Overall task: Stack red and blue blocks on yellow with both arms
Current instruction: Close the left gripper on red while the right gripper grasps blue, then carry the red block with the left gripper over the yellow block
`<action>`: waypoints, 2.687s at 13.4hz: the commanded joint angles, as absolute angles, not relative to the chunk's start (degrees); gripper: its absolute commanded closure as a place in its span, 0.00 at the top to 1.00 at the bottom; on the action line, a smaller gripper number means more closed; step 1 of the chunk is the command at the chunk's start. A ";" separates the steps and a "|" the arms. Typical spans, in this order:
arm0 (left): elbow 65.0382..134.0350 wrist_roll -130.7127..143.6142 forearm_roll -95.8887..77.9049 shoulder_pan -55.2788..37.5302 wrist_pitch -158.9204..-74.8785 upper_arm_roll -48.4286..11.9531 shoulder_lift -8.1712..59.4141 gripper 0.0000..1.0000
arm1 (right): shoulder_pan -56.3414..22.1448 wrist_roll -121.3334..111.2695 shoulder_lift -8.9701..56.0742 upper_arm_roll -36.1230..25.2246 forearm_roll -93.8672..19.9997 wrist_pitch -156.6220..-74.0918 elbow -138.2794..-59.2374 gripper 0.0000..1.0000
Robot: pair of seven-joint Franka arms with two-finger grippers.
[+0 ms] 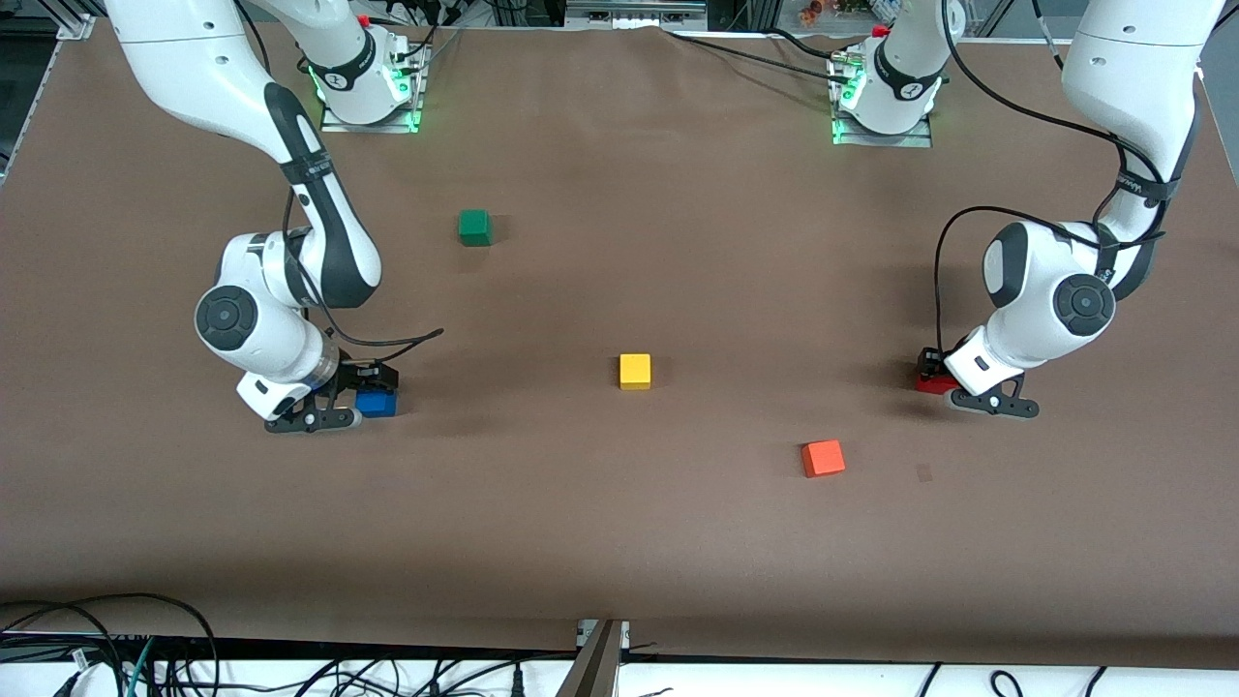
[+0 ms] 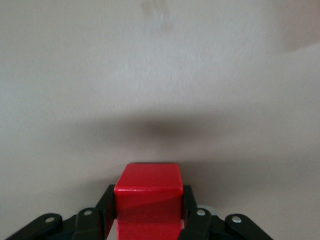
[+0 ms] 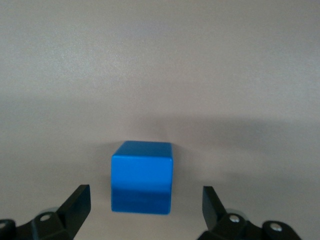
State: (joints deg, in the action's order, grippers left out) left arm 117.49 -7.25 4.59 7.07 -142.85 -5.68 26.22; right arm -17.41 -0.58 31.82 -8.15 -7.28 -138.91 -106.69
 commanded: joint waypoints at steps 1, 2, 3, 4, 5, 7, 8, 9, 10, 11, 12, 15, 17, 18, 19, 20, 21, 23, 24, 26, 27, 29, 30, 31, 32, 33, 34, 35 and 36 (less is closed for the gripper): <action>113.49 -6.60 5.71 5.72 -139.32 -7.98 24.43 0.00 | -17.14 -1.84 32.78 -7.82 -8.53 -141.33 -107.58 0.94; 110.68 -4.85 5.71 5.28 -136.61 -9.91 24.43 0.00 | -17.14 -1.93 33.04 -7.82 -8.53 -141.33 -107.49 0.88; 107.96 -2.31 5.71 4.14 -133.97 -11.67 24.52 0.00 | -17.05 -1.93 33.05 -7.82 -8.44 -141.42 -107.49 0.83; 105.32 0.59 5.71 2.13 -131.60 -12.73 24.70 0.00 | -17.05 -1.93 33.05 -7.74 -8.44 -141.42 -107.40 0.79; 102.25 4.01 5.71 -1.11 -128.61 -12.74 24.96 0.00 | -17.05 -1.93 33.05 -7.73 -8.44 -141.42 -107.40 0.75; 96.18 13.39 5.71 -7.88 -123.68 -12.74 26.97 0.00 | -17.05 -1.93 33.05 -7.73 -8.44 -141.33 -107.40 0.65; 93.37 17.88 5.71 -10.78 -122.71 -12.66 28.64 0.00 | -17.14 -1.85 33.05 -7.73 -8.44 -141.15 -107.32 0.56; 90.47 20.89 5.71 -13.68 -122.17 -12.48 30.57 0.00 | -17.23 -1.93 32.87 -7.73 -8.44 -140.89 -107.14 0.46; 86.96 22.66 5.71 -15.89 -121.82 -12.48 33.02 0.00 | -17.23 -1.93 32.52 -7.73 -8.52 -140.28 -106.44 0.37; 83.79 23.81 5.10 -18.00 -121.03 -12.57 35.40 0.00 | -17.23 -1.93 32.08 -7.65 -8.53 -138.62 -105.65 0.31; 81.24 25.47 4.84 -19.93 -120.68 -12.57 37.51 0.00 | -17.23 -1.85 31.73 -7.65 -8.53 -135.65 -103.82 0.30; 78.06 32.06 4.83 -25.47 -120.76 -12.31 41.38 0.00 | -17.14 -1.50 31.38 -7.73 -8.61 -122.56 -94.78 0.30; 76.12 32.43 4.66 -26.97 -120.67 -12.30 43.06 0.00 | -17.05 -1.32 31.38 -7.74 -8.61 -117.53 -90.46 0.30; 76.11 32.52 4.75 -28.20 -120.67 -12.30 43.33 0.00 | -16.96 -1.14 31.38 -7.82 -8.61 -115.94 -88.79 0.30; 75.94 33.30 4.75 -29.26 -120.67 -12.22 43.77 0.00 | -16.88 -0.79 31.38 -7.82 -8.70 -114.10 -86.94 0.30; 75.94 35.05 4.83 -29.62 -120.67 -12.13 43.94 0.00 | -16.88 0.08 31.38 -7.82 -9.48 -112.25 -85.10 0.30; 75.85 36.81 4.83 -30.05 -120.76 -12.13 44.38 0.00 | -16.87 0.78 31.38 -7.91 -12.02 -111.11 -83.86 0.30; 75.67 37.88 4.92 -30.58 -120.76 -12.13 45.08 0.00 | -16.96 0.88 31.38 -7.91 -13.80 -110.92 -82.97 0.30; 74.80 39.10 5.01 -31.19 -120.76 -12.04 45.35 0.00 | -17.05 0.88 31.38 -7.91 -13.80 -110.92 -82.97 0.30; 72.26 41.21 5.27 -31.64 -120.67 -11.87 46.93 0.00 | -17.05 0.88 31.38 -7.91 -13.89 -110.92 -82.88 0.30; 71.64 41.31 5.27 -31.64 -120.67 -11.87 47.46 0.00 | -17.05 0.88 31.38 -7.91 -13.89 -110.92 -82.88 0.30; 71.19 41.31 5.45 -31.90 -120.67 -11.08 47.81 0.00 | -17.05 0.88 31.38 -7.82 -13.89 -111.00 -82.88 0.30; 71.10 41.31 5.36 -32.43 -120.67 -10.20 47.81 0.00 | -17.05 0.88 31.46 -7.82 -13.89 -111.01 -82.88 0.30; 70.93 41.31 5.36 -33.30 -120.67 -9.24 47.90 0.00 | -17.05 0.88 31.46 -7.74 -13.89 -111.01 -82.88 0.30; 70.93 41.31 5.27 -34.01 -120.67 -8.10 47.90 0.00 | -17.05 0.88 31.38 -7.73 -13.89 -111.01 -82.79 0.30; 70.84 41.31 5.27 -34.62 -120.67 -7.56 48.07 0.00 | -17.05 0.88 31.46 -7.73 -13.89 -111.01 -82.79 0.30; 70.75 41.40 5.27 -34.63 -120.67 -7.56 48.42 0.00 | -17.05 0.88 31.46 -7.73 -13.89 -111.09 -82.79 0.30; 69.88 41.40 5.27 -34.72 -120.67 -7.56 48.78 0.00 | -17.05 0.88 31.46 -7.73 -13.89 -111.09 -82.79 0.30; 69.18 41.48 5.27 -34.72 -120.67 -7.56 49.48 0.00 | -17.05 0.88 31.46 -7.73 -13.89 -111.09 -82.79 0.30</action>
State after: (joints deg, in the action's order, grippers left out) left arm 73.01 40.39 4.58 -33.70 -122.31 -8.43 47.47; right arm -17.33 0.22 31.09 -8.03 -12.84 -112.20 -84.28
